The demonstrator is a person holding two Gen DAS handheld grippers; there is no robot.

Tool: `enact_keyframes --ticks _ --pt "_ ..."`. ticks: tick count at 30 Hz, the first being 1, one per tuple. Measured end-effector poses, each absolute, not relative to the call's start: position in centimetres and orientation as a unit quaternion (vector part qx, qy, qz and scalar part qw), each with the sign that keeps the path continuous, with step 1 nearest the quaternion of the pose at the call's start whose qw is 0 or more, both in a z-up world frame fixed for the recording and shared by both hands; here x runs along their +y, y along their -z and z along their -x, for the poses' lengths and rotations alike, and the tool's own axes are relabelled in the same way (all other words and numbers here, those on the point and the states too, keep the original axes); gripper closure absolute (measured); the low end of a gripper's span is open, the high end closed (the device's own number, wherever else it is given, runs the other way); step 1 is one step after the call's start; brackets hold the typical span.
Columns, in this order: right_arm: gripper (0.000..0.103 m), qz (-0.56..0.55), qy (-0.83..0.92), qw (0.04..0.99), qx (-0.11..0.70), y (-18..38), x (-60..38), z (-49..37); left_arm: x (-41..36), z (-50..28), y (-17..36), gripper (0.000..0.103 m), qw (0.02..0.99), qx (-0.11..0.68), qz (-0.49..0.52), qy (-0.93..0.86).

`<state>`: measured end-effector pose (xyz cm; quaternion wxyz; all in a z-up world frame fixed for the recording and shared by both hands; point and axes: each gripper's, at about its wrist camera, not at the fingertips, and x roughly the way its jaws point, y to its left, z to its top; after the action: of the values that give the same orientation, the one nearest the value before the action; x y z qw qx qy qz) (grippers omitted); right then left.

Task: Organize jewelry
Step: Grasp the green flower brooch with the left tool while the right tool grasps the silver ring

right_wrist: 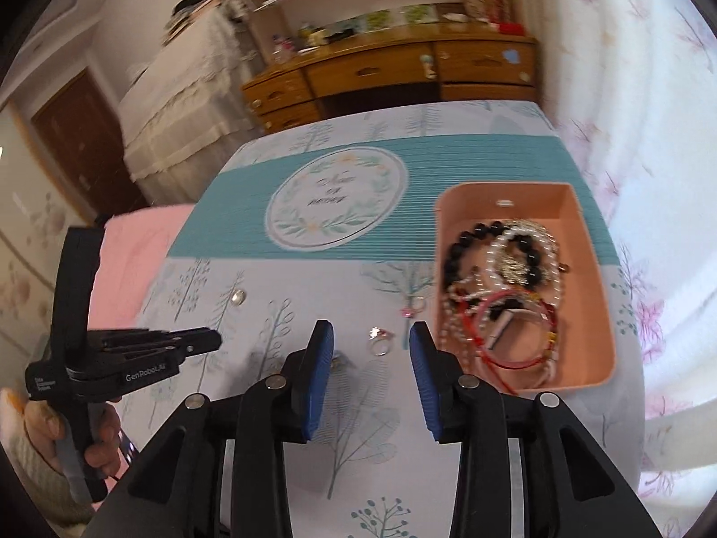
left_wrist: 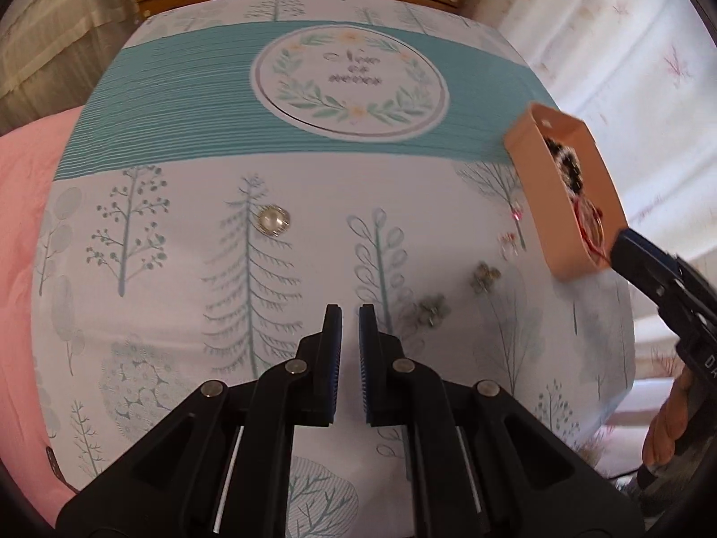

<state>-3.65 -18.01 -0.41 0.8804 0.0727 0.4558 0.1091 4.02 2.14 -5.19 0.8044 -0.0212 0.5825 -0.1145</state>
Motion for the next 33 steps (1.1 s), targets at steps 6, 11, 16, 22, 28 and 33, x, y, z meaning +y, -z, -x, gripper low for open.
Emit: enact_keyframes --ticks 6,11,16,22,28,33 --pt "0.067 -0.063 -0.137 0.864 0.48 2.8 -15.4 3.8 0.5 -2.8 6.0 0.098 0.789 0.591 0.023 0.168" --pt "0.067 -0.06 -0.145 0.852 0.5 5.3 -15.0 3.0 -0.5 -2.9 7.2 0.098 0.774 0.607 0.028 0.179" --pt "0.067 -0.065 -0.158 0.839 0.517 7.6 -14.6 2.1 -1.1 -3.0 8.1 0.098 0.765 0.614 0.034 0.191" --pt "0.067 -0.074 -0.177 0.823 0.535 9.5 -13.7 1.2 -1.1 -3.1 8.0 0.098 0.769 0.609 0.036 0.194" --pt "0.067 -0.073 -0.172 0.831 0.524 9.6 -12.9 0.4 -1.0 -3.3 8.0 0.098 0.77 0.607 0.036 0.196" --pt "0.067 -0.053 -0.161 0.841 0.514 9.5 -11.9 -0.3 -1.0 -3.3 7.9 0.098 0.77 0.605 0.035 0.202"
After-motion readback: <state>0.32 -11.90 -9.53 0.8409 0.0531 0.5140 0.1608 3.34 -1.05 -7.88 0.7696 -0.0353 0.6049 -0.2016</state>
